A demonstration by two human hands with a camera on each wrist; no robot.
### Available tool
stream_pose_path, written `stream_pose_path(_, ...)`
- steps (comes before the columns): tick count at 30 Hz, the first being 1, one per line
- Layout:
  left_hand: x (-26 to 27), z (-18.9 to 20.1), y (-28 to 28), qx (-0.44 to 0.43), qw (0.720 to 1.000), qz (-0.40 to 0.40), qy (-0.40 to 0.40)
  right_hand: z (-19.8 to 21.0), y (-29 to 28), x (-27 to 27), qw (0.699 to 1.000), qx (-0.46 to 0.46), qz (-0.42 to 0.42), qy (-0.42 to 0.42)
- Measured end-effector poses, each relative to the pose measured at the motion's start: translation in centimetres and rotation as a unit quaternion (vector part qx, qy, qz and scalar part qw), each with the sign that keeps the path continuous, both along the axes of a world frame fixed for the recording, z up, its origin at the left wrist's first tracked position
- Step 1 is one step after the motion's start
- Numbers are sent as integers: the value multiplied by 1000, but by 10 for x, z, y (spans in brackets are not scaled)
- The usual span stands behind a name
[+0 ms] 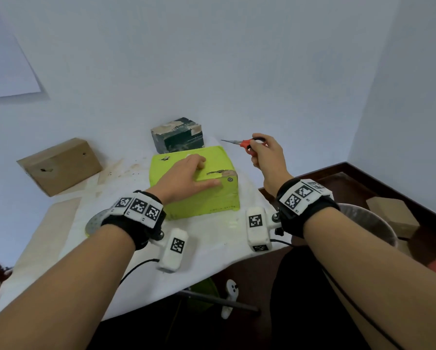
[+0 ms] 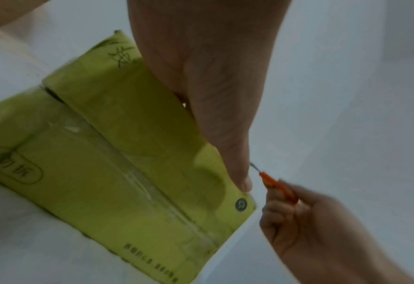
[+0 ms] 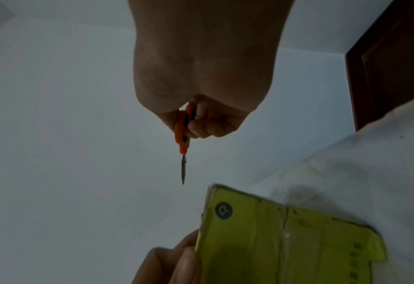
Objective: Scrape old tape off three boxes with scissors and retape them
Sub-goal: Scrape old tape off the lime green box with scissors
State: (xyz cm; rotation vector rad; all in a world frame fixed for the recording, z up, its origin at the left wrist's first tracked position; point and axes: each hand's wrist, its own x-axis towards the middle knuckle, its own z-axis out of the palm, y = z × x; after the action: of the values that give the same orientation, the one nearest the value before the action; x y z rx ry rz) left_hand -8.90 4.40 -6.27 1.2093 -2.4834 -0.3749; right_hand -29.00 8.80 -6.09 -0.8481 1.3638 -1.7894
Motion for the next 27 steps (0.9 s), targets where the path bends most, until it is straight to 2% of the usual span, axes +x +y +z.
stream_pose_path(2,3,3,0,39,999,-9,21,0,3,-2,1000,-12,3,11)
stream_pose_path(6,3,2,2,44,998,-9,33,-1,6,-2,998,-29,-1,47)
stream_pose_path(11,4,-1,6,43,998,-10,46,4,15,3,980,-64,-22,185)
stream_pose_path(16,4,-2,7,40,998,-13,53,14,21,9,956,-103,-23,274)
stream_pose_path(23,8,-7,3,43,998,-17,52,18,31,20,900,-121,-20,419)
stream_pose_path(27,10,-8,3,43,997,-23,53,22,32,25,848,-112,-2,519)
